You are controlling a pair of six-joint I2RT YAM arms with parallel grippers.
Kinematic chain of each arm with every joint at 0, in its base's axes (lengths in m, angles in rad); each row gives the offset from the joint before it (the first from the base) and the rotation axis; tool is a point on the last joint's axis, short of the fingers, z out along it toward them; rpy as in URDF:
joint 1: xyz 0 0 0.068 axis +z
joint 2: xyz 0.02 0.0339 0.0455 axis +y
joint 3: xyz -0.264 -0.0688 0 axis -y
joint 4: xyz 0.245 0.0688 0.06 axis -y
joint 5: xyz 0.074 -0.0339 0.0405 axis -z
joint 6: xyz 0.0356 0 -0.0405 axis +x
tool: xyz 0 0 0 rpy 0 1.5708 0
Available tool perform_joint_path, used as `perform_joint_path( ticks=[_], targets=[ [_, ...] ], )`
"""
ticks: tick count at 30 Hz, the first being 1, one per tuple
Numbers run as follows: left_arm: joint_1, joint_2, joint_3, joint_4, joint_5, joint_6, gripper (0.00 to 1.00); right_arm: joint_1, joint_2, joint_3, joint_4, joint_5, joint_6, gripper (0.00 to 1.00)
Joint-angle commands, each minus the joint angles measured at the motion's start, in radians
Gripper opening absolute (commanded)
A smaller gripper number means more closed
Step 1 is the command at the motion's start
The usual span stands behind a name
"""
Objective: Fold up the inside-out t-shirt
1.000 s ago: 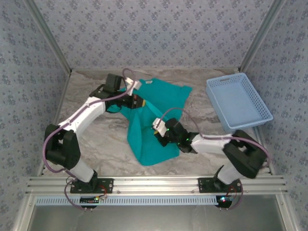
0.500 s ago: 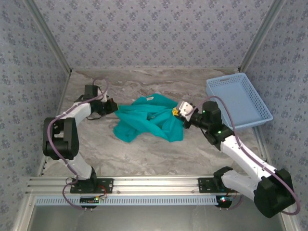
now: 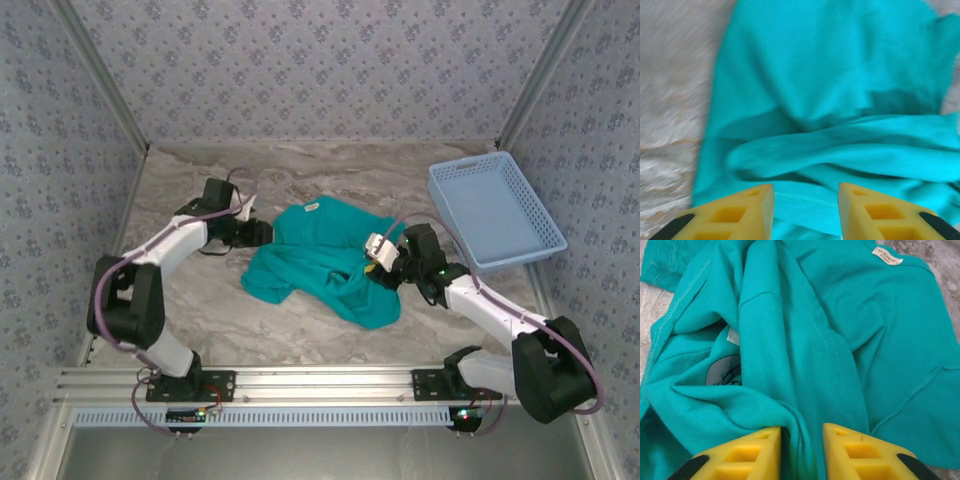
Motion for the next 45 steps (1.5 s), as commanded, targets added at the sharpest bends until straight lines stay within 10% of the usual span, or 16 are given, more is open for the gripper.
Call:
perform_joint_path(
  ticks=[1, 8, 16, 22, 25, 39, 45],
  targets=[
    [-0.153, -0.085, 0.025, -0.030, 0.066, 0.155, 0.41, 0.004, -0.059, 0.018, -0.028, -0.005, -0.063, 0.34],
    [-0.347, 0.064, 0.028, 0.018, 0.075, 0.270, 0.44, 0.062, -0.050, 0.095, -0.113, -0.186, -0.179, 0.43],
    [-0.381, 0.228, 0.109, 0.071, -0.033, 0.326, 0.48, 0.124, 0.122, 0.138, -0.130, -0.050, -0.285, 0.46],
    [-0.388, 0.313, 0.161, 0.039, -0.012, 0.361, 0.29, 0.130, 0.111, 0.114, -0.130, 0.018, -0.318, 0.27],
    [-0.348, 0.283, 0.186, 0.039, 0.035, 0.331, 0.00, 0.137, 0.104, 0.113, -0.139, 0.027, -0.348, 0.03],
    [0.029, -0.152, 0.209, 0.219, 0.388, -0.149, 0.00, -0.054, -0.298, 0.142, -0.069, 0.092, -0.274, 0.00],
    [0.153, -0.204, -0.031, 0.245, 0.308, -0.207, 0.00, -0.125, -0.219, 0.219, -0.295, 0.304, -0.115, 0.00]
  ],
)
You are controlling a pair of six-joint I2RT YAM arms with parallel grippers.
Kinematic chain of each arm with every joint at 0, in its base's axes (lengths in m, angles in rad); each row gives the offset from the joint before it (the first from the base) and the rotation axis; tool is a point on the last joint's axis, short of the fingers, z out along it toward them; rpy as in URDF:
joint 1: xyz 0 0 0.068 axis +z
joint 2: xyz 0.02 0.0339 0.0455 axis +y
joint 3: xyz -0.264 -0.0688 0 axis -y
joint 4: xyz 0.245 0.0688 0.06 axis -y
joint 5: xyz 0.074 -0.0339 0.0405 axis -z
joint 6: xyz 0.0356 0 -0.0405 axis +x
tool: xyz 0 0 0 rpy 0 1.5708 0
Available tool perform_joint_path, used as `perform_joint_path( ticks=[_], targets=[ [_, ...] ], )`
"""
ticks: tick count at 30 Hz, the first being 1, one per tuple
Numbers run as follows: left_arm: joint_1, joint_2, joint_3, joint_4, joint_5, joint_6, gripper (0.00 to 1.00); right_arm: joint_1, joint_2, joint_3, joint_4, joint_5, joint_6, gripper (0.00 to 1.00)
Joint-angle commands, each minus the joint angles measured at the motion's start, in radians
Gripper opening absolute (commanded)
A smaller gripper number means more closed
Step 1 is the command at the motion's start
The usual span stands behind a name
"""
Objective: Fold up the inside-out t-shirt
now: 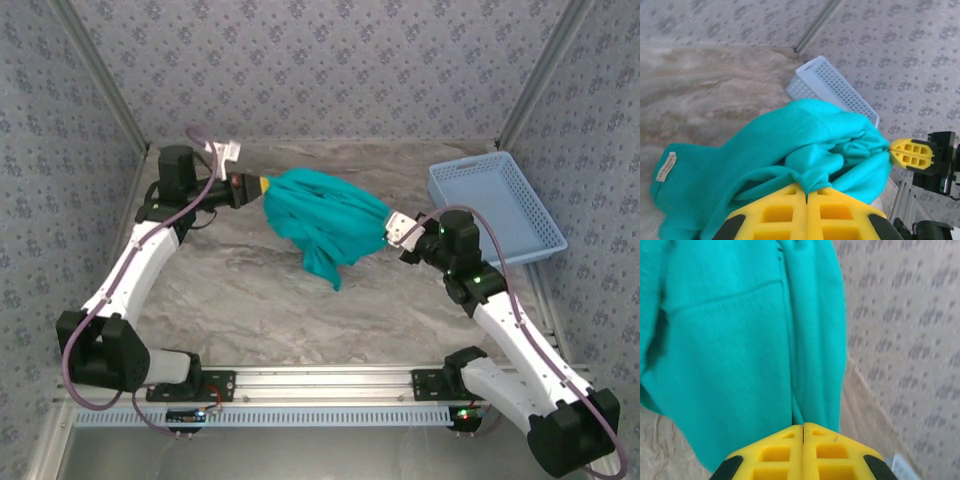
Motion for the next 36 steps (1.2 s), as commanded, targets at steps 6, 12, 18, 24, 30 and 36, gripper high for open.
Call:
perform_joint_path(
  ticks=[6, 12, 18, 24, 30, 36],
  targets=[
    [0.014, 0.031, -0.424, 0.191, -0.071, -0.045, 0.35, -0.035, 0.153, 0.013, -0.264, -0.062, 0.168, 0.16],
    [-0.108, -0.047, -0.343, -0.014, -0.051, 0.161, 0.47, 0.082, 0.252, 0.148, -0.400, -0.182, -0.008, 0.31],
    [-0.292, 0.058, -0.124, -0.186, -0.140, 0.385, 0.49, 0.139, 0.346, 0.205, -0.310, -0.209, -0.073, 0.40],
    [-0.394, 0.256, -0.027, -0.118, -0.300, 0.524, 0.51, 0.186, 0.499, 0.147, -0.158, -0.024, -0.143, 0.46],
    [-0.410, 0.426, -0.001, -0.061, -0.369, 0.631, 0.53, 0.184, 0.587, 0.117, -0.048, 0.073, -0.176, 0.26],
    [-0.366, 0.429, 0.147, -0.287, -0.492, 0.499, 0.00, 0.110, 0.395, 0.144, -0.116, -0.219, -0.105, 0.00]
  ],
)
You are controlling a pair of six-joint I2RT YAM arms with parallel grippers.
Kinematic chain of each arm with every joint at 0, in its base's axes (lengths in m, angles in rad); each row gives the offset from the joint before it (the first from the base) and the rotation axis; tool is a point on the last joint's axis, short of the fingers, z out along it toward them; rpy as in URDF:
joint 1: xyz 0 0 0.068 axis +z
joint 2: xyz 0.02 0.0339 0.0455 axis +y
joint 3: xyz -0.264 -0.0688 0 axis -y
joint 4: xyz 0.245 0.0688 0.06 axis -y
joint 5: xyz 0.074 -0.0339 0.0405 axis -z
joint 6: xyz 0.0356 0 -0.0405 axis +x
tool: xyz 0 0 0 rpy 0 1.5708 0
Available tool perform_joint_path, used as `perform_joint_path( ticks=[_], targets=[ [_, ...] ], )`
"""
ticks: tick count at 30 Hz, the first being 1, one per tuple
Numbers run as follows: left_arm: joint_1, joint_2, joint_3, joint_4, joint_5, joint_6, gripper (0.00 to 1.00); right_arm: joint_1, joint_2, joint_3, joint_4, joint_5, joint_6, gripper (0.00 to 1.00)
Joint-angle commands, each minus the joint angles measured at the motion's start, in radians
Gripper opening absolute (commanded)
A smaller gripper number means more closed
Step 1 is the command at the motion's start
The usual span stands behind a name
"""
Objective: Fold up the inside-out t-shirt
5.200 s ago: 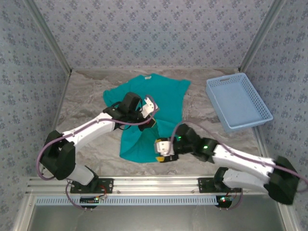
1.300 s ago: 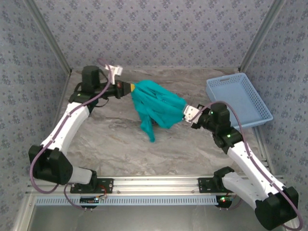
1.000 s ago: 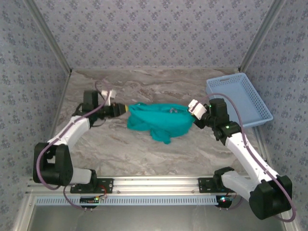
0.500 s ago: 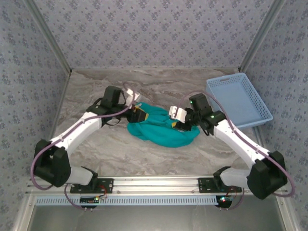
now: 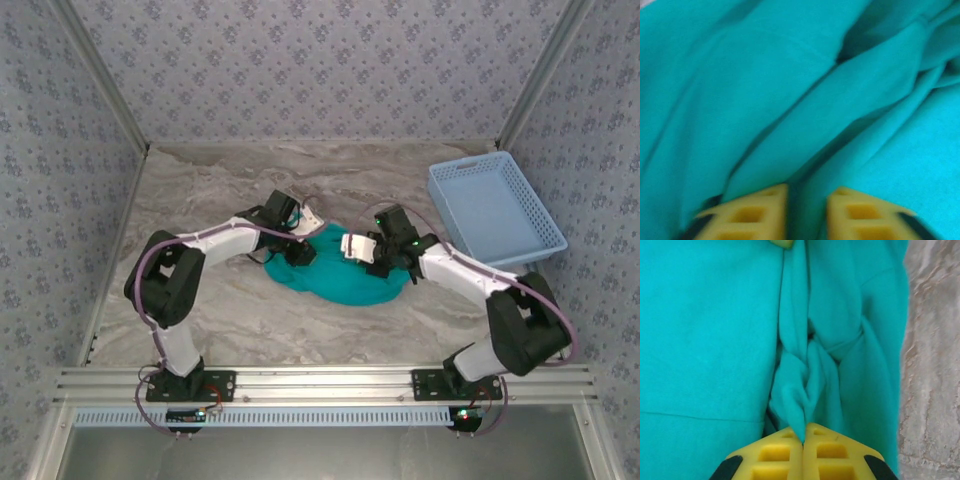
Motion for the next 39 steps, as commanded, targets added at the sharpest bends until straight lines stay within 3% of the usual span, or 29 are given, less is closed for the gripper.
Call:
perform_joint_path(
  ticks=[1, 5, 7, 10, 14, 17, 18, 21, 24, 27, 31, 35, 39],
  targets=[
    [0.067, -0.075, 0.120, -0.114, 0.025, -0.118, 0.00, -0.069, -0.156, 0.044, -0.046, -0.250, 0.048, 0.00],
    [0.132, -0.292, 0.005, 0.068, 0.325, -0.288, 0.00, -0.173, -0.266, 0.110, -0.157, -0.504, 0.115, 0.00],
    [0.152, -0.359, -0.048, 0.141, 0.463, -0.359, 0.00, -0.250, -0.300, 0.099, -0.122, -0.605, 0.199, 0.00],
    [0.228, -0.373, -0.145, 0.226, 0.556, -0.491, 0.00, -0.360, -0.291, 0.042, 0.018, -0.615, 0.382, 0.00],
    [0.361, -0.322, -0.315, 0.372, 0.494, -0.614, 0.00, -0.397, -0.172, 0.034, 0.014, -0.383, 0.480, 0.00],
    [0.399, -0.247, -0.373, 0.382, 0.347, -0.559, 0.00, -0.384, -0.050, 0.043, -0.034, -0.260, 0.439, 0.05],
    [0.399, -0.213, -0.369, 0.365, 0.315, -0.539, 0.04, -0.371, -0.020, 0.042, -0.035, -0.223, 0.434, 0.08],
    [0.393, -0.156, -0.338, 0.355, 0.375, -0.539, 0.19, -0.299, -0.007, 0.034, -0.038, -0.142, 0.396, 0.22],
    [0.350, -0.218, -0.293, 0.258, 0.311, -0.474, 0.29, -0.224, -0.075, 0.021, -0.025, -0.051, 0.354, 0.30],
    [0.284, -0.285, -0.185, 0.023, 0.183, -0.334, 0.32, -0.144, -0.180, 0.024, -0.054, -0.041, 0.283, 0.34],
    [0.210, -0.379, -0.158, -0.091, 0.195, -0.275, 0.33, -0.005, -0.276, 0.024, -0.116, -0.172, 0.118, 0.47],
    [0.151, -0.442, -0.290, 0.046, 0.229, -0.283, 0.36, 0.116, -0.140, 0.001, -0.027, -0.181, 0.035, 0.46],
    [0.139, -0.365, -0.378, 0.212, 0.243, -0.314, 0.40, 0.165, 0.055, 0.048, 0.114, -0.216, 0.053, 0.46]
  ],
)
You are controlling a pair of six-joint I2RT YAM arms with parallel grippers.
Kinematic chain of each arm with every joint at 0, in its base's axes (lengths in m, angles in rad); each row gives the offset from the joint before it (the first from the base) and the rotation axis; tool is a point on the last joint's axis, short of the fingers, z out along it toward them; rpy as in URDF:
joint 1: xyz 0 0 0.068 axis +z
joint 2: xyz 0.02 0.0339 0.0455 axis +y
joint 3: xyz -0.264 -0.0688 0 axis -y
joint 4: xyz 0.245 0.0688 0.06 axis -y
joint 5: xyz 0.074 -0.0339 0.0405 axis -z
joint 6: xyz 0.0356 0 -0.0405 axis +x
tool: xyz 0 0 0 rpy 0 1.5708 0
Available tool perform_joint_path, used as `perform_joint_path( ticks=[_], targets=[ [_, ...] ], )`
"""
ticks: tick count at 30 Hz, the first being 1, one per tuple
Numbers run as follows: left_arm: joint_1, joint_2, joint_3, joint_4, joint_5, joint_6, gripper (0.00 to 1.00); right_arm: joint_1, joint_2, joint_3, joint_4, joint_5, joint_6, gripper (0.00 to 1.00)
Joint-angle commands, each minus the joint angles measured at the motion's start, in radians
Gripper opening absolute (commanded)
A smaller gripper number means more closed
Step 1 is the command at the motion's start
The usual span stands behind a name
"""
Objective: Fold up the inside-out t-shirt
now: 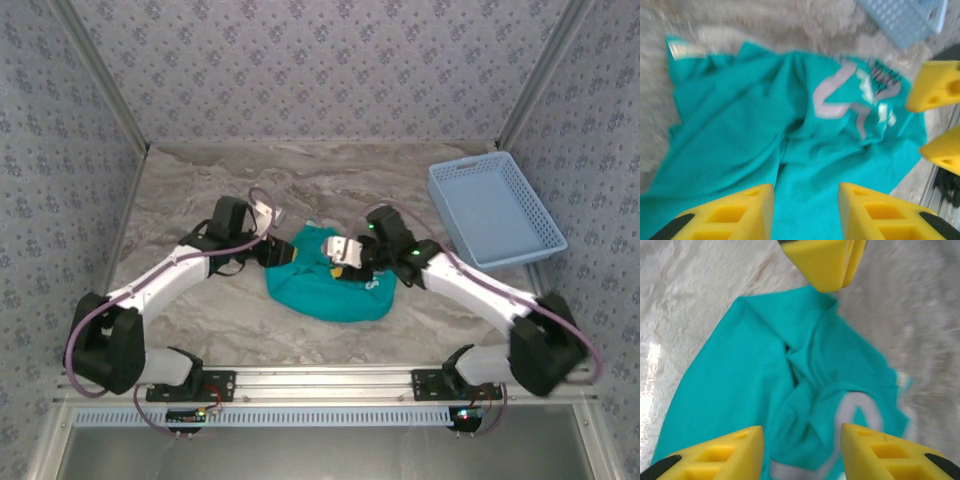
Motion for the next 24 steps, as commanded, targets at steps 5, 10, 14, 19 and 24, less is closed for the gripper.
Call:
perform_joint_path(
  ticks=[5, 10, 14, 19, 24],
  targets=[
    [-0.001, 0.195, -0.035, 0.128, -0.025, 0.000, 0.43, 0.020, 0.290, 0.121, 0.026, -0.008, -0.076, 0.47],
    [0.002, 0.344, 0.050, 0.028, -0.073, -0.008, 0.36, 0.014, 0.300, 0.124, -0.011, 0.044, -0.115, 0.26],
    [0.034, 0.288, 0.057, 0.022, -0.023, -0.002, 0.00, -0.002, 0.201, 0.088, 0.002, 0.023, -0.114, 0.00],
    [0.127, 0.077, 0.073, 0.001, 0.068, -0.043, 0.00, -0.078, 0.022, 0.066, -0.038, -0.152, -0.123, 0.00],
    [0.184, -0.102, 0.022, 0.078, 0.057, -0.087, 0.00, -0.241, -0.191, -0.041, 0.111, -0.270, 0.045, 0.00]
  ],
)
